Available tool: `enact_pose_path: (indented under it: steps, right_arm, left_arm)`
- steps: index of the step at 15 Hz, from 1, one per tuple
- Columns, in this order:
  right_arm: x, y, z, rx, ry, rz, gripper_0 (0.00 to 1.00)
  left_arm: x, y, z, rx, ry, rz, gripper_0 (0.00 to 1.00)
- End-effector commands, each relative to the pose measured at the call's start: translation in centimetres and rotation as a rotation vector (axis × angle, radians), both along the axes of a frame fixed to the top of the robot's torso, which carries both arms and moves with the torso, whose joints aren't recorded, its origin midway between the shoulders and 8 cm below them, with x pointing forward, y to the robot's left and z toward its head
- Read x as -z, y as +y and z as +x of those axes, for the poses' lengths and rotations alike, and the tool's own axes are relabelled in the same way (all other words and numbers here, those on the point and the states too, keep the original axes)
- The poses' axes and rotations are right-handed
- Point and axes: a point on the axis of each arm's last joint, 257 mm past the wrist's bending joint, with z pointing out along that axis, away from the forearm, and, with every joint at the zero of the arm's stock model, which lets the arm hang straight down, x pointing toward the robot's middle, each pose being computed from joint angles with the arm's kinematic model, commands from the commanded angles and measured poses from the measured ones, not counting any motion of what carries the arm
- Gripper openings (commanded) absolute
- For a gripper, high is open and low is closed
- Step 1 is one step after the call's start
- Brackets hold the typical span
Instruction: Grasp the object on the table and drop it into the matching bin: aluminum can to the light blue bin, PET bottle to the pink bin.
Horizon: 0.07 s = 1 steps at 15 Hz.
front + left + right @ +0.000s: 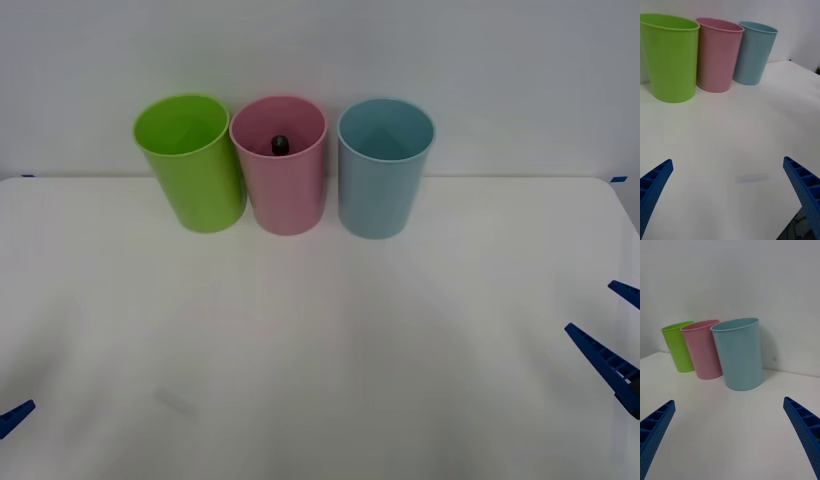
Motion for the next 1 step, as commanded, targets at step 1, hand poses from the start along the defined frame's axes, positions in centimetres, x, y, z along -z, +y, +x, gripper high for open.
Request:
enact_pose_path:
  steps: [1]
  right_arm:
    - [0.0,0.0,0.0,0.0,0.0,0.0,1.0]
  left_arm:
    - [0.01,0.0,0.01,0.0,0.0,0.0,1.0]
